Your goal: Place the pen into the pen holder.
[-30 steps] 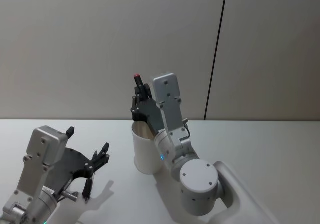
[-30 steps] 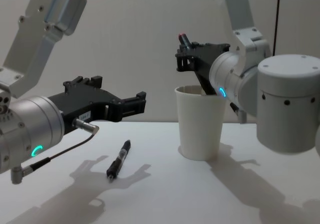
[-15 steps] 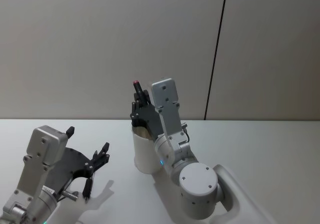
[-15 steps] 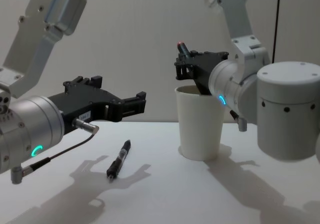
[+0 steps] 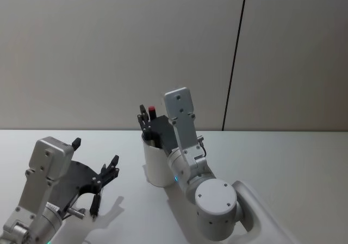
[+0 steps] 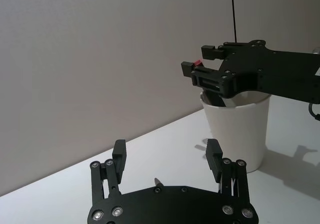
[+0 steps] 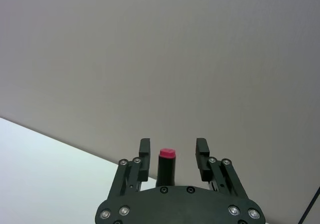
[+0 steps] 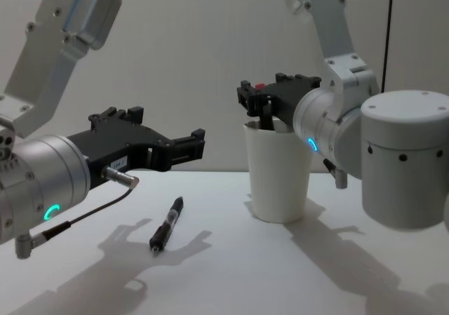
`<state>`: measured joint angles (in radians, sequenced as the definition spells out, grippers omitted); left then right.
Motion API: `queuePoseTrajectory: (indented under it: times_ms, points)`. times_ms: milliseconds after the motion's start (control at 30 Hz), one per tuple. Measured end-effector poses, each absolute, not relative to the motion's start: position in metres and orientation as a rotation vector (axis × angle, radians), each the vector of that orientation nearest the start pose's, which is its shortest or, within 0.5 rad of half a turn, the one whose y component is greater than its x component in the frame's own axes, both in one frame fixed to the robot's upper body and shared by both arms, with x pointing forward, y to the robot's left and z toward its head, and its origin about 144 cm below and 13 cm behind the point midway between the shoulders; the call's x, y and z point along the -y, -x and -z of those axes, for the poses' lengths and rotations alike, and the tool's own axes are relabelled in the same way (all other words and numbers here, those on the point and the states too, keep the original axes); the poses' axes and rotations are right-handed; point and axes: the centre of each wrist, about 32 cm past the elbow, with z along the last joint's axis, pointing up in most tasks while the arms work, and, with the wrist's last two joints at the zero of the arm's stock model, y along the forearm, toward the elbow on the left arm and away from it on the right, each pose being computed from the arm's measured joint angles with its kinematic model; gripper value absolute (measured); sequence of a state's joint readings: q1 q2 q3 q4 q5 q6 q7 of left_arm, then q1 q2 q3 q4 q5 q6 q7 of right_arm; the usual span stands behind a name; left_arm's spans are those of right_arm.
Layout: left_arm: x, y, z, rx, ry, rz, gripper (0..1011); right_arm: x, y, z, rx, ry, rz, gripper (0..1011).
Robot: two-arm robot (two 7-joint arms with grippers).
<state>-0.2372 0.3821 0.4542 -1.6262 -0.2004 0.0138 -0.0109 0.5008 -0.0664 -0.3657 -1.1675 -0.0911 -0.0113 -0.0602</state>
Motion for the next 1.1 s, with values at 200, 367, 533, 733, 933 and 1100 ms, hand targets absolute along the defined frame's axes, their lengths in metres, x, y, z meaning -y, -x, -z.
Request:
queuePoseTrajectory:
  times_ms: [200, 367, 533, 733, 933, 1100]
  points:
    - [-0.198, -0.492, -1.204, 0.268, -0.061, -1.124, 1003, 0.092, -0.575, -1.211, 0.245, 0.033, 1.269, 693]
    - [-0.198, -0.492, -1.204, 0.268, -0.061, -1.124, 1003, 0.092, -0.575, -1.212, 0.245, 0.033, 1.27, 857]
    - [-0.198, -0.492, -1.204, 0.268, -0.061, -1.124, 1003, 0.099, -0.576, -1.218, 0.255, 0.031, 1.269, 1000]
    - [-0.198, -0.492, -1.204, 0.268, -0.061, -1.124, 1003, 0.114, -0.577, -1.232, 0.266, 0.015, 1.275, 1001]
    - [-0.198, -0.492, -1.204, 0.268, -0.061, -1.124, 1003, 0.14, -0.577, -1.249, 0.262, -0.003, 1.297, 1001]
    - [-0.198, -0.492, -1.204, 0.268, -0.061, -1.124, 1003, 0.164, -0.576, -1.26, 0.251, 0.003, 1.319, 1001]
